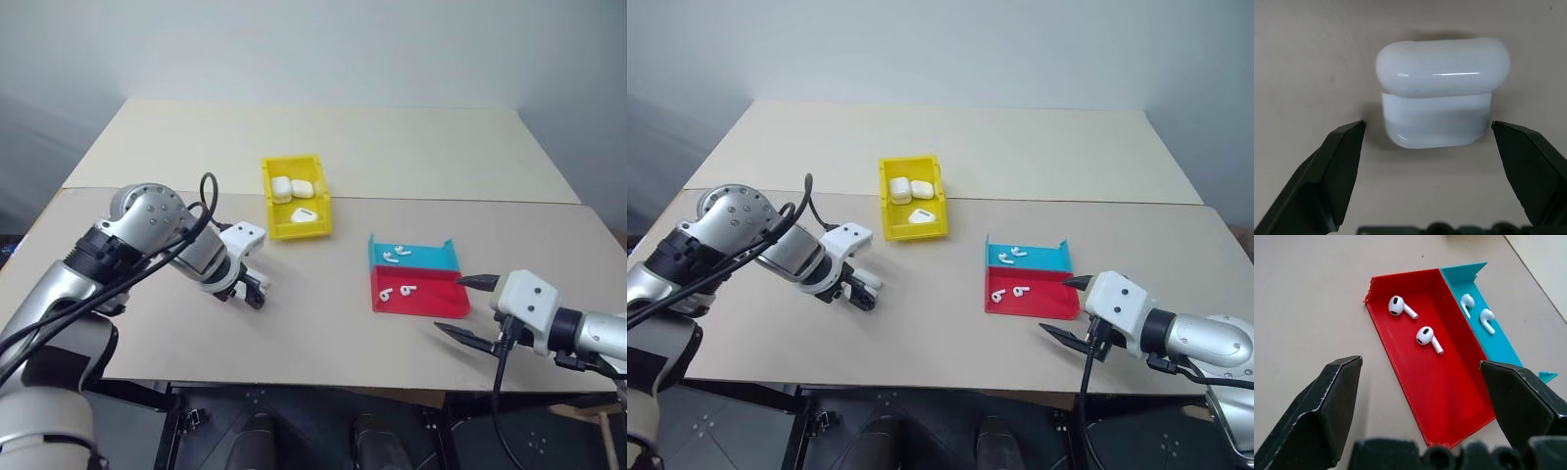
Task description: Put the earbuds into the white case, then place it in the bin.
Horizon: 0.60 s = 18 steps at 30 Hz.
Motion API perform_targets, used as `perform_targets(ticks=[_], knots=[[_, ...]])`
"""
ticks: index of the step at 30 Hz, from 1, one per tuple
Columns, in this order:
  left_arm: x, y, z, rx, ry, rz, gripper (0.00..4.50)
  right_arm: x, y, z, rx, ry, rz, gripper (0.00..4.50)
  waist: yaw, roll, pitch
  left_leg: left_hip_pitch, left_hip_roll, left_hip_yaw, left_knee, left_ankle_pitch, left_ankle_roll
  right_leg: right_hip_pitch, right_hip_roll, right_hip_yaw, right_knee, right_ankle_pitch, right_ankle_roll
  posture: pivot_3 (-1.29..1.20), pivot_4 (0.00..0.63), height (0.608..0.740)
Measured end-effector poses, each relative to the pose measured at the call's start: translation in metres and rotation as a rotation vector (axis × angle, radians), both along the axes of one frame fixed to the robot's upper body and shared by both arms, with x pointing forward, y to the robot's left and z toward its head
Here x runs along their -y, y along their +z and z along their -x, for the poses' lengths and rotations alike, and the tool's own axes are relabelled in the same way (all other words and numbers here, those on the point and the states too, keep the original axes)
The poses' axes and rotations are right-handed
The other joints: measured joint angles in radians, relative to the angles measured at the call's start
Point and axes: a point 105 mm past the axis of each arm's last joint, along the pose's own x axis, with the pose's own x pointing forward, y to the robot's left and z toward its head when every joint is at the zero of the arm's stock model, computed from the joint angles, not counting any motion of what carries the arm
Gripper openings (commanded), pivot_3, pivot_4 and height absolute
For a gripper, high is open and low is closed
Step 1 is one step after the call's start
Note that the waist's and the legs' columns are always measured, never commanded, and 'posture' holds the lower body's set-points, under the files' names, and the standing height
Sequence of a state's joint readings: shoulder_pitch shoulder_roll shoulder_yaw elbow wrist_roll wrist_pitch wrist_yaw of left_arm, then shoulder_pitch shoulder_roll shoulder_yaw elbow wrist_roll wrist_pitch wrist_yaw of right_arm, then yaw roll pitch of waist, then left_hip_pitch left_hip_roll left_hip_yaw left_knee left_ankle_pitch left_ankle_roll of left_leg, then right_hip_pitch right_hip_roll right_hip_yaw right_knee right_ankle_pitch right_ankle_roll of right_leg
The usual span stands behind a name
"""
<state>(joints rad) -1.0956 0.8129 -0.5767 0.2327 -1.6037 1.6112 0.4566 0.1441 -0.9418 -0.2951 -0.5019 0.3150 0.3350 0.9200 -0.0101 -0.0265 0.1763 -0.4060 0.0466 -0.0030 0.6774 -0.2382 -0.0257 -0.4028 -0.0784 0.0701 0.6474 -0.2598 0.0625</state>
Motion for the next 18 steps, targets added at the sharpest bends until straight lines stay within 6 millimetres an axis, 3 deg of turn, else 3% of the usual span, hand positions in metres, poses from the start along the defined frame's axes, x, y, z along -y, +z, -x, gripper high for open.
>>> perform_targets(ticks=[7,10,18], knots=[[0.0011,-0.0011,-0.0014,0.011,0.002,-0.007,4.5,0.0003,-0.0008,0.0003,-0.006,-0.003,0.0,4.44,0.002,0.0,0.0,0.001,0.0,0.0,0.0,0.0,0.0,0.001,0.0,0.0,0.0,0.0,0.0,0.0,0.15,0.74],[0.0006,-0.0012,-0.0017,0.013,0.004,-0.011,3.96,0.0007,-0.0012,0.0002,-0.006,-0.006,0.007,4.5,0.002,0.0,0.0,0.001,0.0,0.0,0.0,0.0,0.0,0.001,0.0,0.0,0.0,0.0,0.0,0.0,0.15,0.74],[-0.0016,-0.0017,-0.0027,0.033,0.007,-0.039,1.43,0.0007,-0.0026,0.0001,-0.011,-0.008,0.016,4.5,0.002,0.0,0.0,0.0,0.0,0.0,0.0,0.0,0.0,0.001,0.0,0.0,0.0,0.0,0.0,0.0,0.15,0.74]])
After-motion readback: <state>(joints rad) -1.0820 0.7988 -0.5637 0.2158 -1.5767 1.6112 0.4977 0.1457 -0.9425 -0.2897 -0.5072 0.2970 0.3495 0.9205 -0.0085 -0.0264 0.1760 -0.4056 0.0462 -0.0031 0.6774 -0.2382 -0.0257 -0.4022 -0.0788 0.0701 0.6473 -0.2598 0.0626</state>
